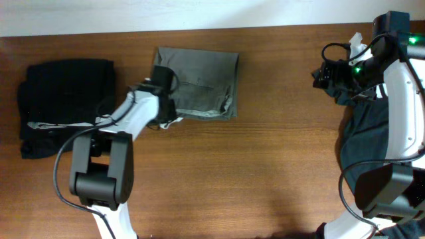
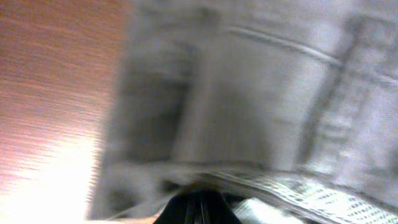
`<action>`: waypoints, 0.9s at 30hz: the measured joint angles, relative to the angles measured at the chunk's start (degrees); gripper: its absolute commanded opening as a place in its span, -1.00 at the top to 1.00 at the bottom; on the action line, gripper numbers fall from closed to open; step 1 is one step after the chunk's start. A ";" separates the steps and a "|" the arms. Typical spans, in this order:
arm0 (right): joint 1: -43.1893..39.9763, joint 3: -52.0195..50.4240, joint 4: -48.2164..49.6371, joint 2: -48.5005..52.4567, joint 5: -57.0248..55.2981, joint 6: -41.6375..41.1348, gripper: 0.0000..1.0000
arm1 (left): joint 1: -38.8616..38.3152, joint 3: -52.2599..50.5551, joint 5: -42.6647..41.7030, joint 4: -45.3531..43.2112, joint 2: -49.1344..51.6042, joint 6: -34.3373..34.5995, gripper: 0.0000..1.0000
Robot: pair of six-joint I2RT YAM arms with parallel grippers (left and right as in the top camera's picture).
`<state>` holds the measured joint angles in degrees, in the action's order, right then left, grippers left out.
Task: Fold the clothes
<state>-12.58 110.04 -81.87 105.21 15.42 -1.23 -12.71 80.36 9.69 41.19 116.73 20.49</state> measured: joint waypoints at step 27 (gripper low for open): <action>0.00 0.00 -0.02 0.00 0.00 -0.04 -0.98 | -14.45 16.70 -11.26 -5.90 12.33 7.45 0.79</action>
<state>-12.58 110.04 -81.89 105.21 15.42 -1.28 -27.16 97.06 -1.56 35.29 129.05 27.94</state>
